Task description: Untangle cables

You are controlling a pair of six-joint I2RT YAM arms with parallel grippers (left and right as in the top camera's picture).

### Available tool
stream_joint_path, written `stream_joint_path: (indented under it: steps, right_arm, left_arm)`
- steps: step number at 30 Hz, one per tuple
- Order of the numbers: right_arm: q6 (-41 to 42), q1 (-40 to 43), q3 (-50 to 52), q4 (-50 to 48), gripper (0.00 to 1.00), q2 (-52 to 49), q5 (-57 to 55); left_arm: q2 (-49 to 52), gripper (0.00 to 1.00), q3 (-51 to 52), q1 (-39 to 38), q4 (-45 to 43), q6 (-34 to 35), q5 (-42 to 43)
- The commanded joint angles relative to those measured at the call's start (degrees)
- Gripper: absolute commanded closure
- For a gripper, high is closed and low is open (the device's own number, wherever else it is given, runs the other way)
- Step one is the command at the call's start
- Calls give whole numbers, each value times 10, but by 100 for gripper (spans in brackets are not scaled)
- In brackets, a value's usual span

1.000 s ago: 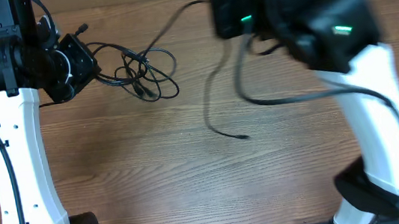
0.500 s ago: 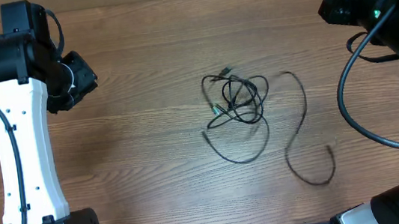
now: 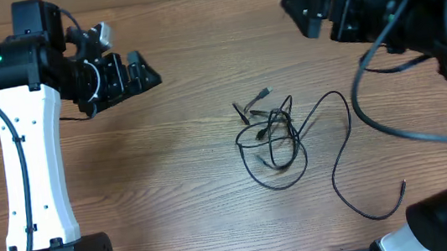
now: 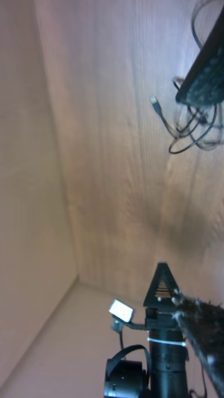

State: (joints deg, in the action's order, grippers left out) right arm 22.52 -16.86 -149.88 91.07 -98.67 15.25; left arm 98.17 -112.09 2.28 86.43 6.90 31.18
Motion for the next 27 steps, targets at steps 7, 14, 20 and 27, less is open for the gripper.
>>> stream_joint_path:
  steps: [7, 14, 20, 27]
  right_arm:
    - [2, 4, -1, 24, 0, -43, 29]
    - [2, 4, -1, 23, 0, -43, 29]
    - [2, 4, -1, 23, 0, -43, 29]
    - [2, 4, -1, 23, 0, -43, 29]
  left_arm:
    - [1, 0, -1, -52, -8, -36, 27]
    - [1, 0, -1, -84, -39, -35, -40]
    - [1, 7, -1, -90, -42, -35, -46]
    - [1, 5, -1, -90, -42, -35, -61]
